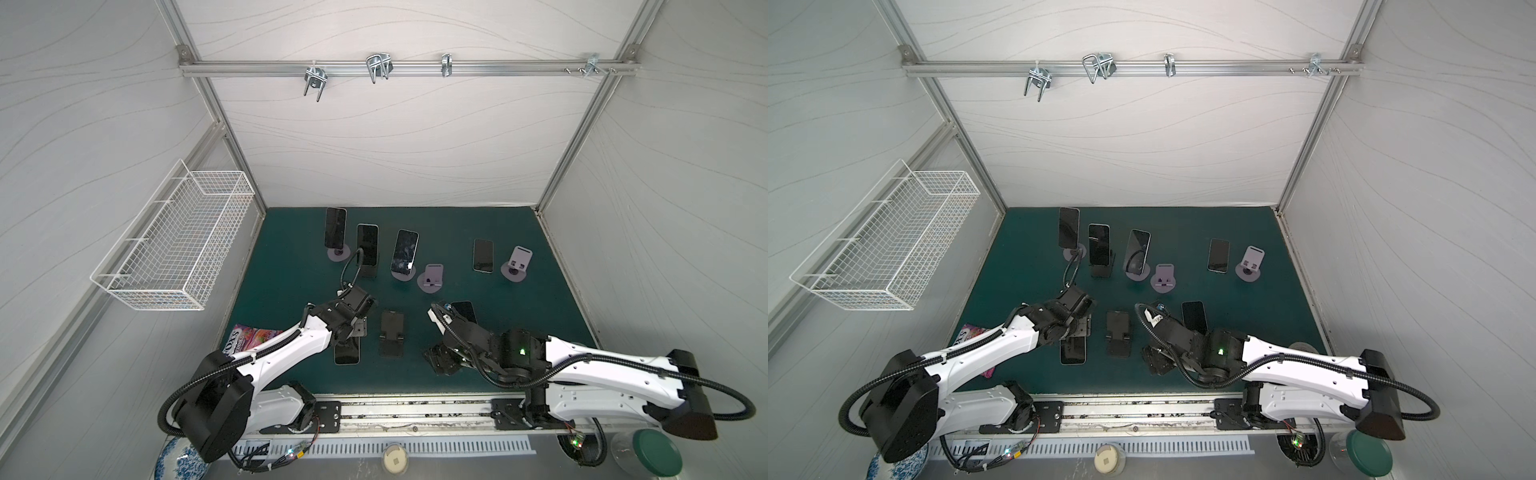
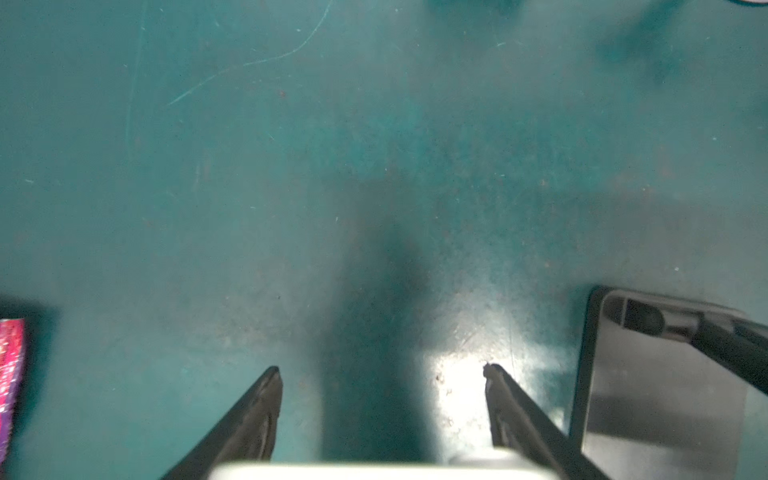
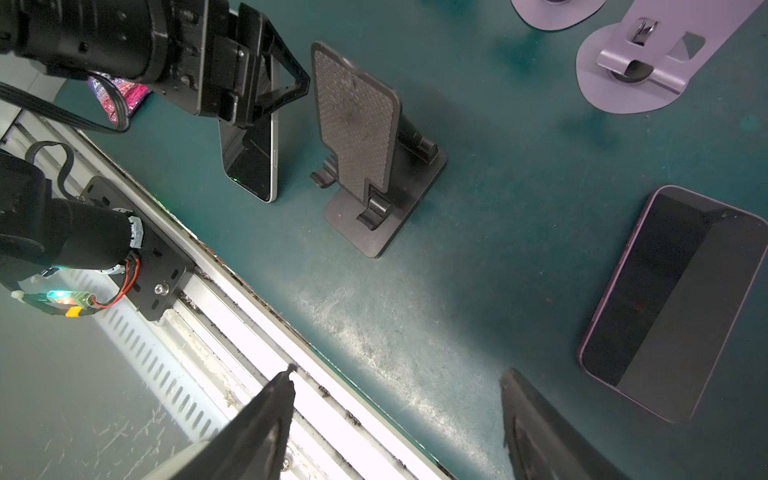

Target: Remove the phone from the phone stand

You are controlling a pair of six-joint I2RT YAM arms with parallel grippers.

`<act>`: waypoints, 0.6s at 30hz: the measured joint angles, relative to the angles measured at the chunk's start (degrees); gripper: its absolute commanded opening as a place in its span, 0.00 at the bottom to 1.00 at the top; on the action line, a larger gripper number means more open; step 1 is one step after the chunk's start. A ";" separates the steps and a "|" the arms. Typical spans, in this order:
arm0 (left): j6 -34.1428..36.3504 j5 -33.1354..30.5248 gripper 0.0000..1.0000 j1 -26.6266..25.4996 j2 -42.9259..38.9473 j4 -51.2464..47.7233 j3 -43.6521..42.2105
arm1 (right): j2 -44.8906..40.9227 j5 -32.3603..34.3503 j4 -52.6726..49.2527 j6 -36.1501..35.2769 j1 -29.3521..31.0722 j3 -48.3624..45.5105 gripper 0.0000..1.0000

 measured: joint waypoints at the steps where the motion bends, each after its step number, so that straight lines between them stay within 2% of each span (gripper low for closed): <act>1: -0.07 0.00 0.68 0.00 0.28 0.28 -0.09 | 0.09 -0.11 0.00 0.07 0.00 0.00 0.79; 18: -0.76 -0.04 0.70 0.00 6.03 3.15 -0.50 | 0.48 -0.87 0.02 0.59 0.00 0.00 0.79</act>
